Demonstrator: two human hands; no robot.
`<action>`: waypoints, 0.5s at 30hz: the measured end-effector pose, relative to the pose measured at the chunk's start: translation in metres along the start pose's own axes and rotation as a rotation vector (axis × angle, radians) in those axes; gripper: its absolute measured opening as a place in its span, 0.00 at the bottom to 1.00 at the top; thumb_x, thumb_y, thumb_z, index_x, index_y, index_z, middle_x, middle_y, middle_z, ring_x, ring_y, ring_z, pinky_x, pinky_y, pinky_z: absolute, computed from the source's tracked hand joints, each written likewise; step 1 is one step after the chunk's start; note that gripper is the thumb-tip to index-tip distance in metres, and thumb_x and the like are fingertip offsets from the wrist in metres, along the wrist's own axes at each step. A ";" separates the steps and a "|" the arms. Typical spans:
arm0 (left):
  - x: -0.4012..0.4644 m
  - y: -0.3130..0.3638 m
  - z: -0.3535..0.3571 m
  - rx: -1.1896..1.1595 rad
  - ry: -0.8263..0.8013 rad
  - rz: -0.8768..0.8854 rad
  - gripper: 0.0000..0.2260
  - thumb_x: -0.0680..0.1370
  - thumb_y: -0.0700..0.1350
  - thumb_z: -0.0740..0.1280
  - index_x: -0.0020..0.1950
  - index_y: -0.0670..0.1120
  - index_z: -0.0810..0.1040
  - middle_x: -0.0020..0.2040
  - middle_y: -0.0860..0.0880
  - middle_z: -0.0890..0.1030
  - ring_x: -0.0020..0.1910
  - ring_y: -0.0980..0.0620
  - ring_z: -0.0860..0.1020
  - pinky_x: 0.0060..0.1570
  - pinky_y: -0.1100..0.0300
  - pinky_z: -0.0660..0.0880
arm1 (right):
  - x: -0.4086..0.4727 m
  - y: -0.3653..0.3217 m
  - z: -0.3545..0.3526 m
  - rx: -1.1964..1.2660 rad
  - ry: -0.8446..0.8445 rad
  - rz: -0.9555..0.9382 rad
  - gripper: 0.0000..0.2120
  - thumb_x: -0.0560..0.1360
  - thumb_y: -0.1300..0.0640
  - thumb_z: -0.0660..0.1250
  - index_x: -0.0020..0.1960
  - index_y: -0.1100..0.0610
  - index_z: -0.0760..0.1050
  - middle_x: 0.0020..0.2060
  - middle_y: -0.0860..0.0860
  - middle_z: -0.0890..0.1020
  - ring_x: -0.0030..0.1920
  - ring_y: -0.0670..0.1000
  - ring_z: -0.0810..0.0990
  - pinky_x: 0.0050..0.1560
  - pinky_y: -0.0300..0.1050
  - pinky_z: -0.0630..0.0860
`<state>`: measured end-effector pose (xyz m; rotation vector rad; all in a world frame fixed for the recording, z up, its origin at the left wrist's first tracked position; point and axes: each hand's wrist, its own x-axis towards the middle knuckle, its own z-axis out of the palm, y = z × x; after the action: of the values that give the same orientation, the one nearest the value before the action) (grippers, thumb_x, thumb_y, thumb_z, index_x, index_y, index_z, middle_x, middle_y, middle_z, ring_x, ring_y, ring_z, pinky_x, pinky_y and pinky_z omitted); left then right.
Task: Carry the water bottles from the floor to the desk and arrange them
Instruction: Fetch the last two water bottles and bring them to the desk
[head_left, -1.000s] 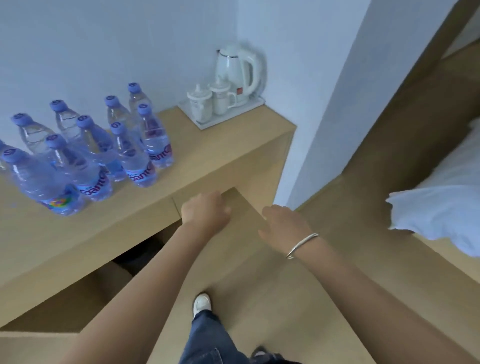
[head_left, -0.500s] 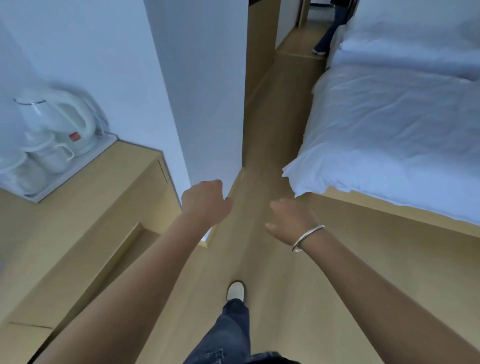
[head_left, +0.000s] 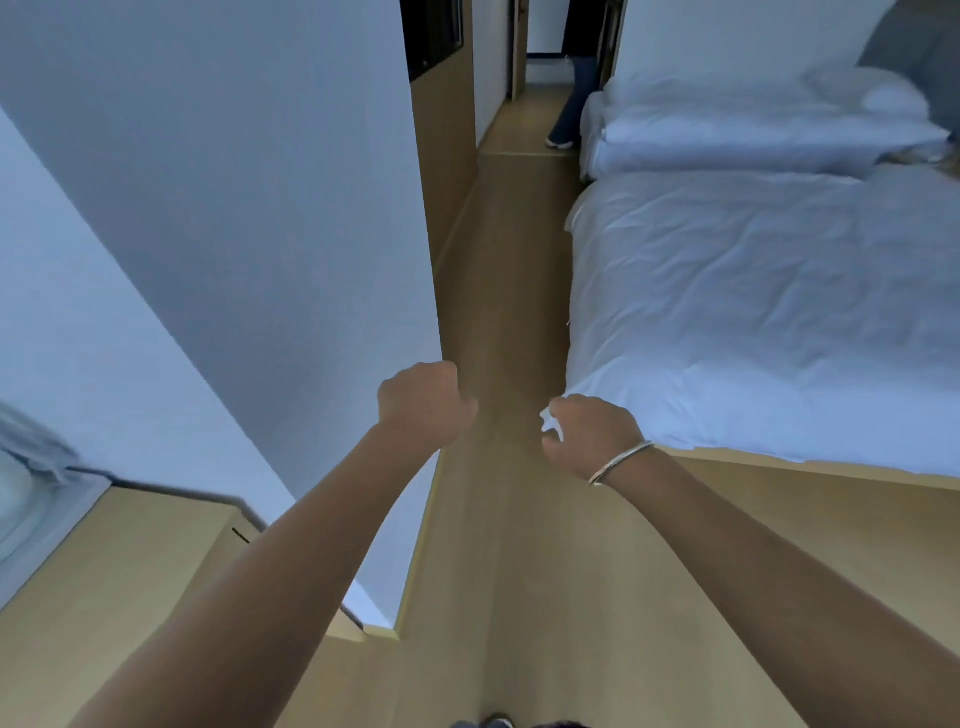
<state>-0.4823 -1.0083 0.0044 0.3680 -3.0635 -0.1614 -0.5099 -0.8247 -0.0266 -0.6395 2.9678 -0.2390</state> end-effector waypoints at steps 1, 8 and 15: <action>0.014 -0.001 0.003 -0.003 -0.005 0.011 0.14 0.75 0.51 0.61 0.56 0.46 0.75 0.46 0.49 0.78 0.40 0.49 0.71 0.40 0.59 0.65 | 0.012 0.002 0.002 0.011 -0.003 0.015 0.14 0.74 0.53 0.58 0.56 0.57 0.72 0.57 0.52 0.77 0.55 0.55 0.76 0.53 0.48 0.73; 0.091 -0.005 0.038 -0.010 -0.108 0.051 0.14 0.76 0.51 0.61 0.55 0.45 0.76 0.44 0.50 0.76 0.41 0.50 0.72 0.41 0.59 0.66 | 0.085 0.027 0.024 0.026 -0.068 0.072 0.14 0.76 0.51 0.58 0.56 0.57 0.72 0.55 0.53 0.76 0.55 0.54 0.75 0.51 0.47 0.71; 0.197 0.001 0.062 -0.016 -0.139 0.022 0.13 0.76 0.51 0.61 0.54 0.45 0.76 0.43 0.50 0.73 0.41 0.49 0.71 0.41 0.60 0.66 | 0.188 0.057 0.028 0.057 -0.108 0.050 0.14 0.76 0.51 0.59 0.57 0.58 0.71 0.55 0.54 0.75 0.56 0.55 0.74 0.52 0.47 0.70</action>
<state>-0.6772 -1.0487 -0.0500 0.3360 -3.1994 -0.2191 -0.6998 -0.8557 -0.0758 -0.5529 2.8580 -0.2739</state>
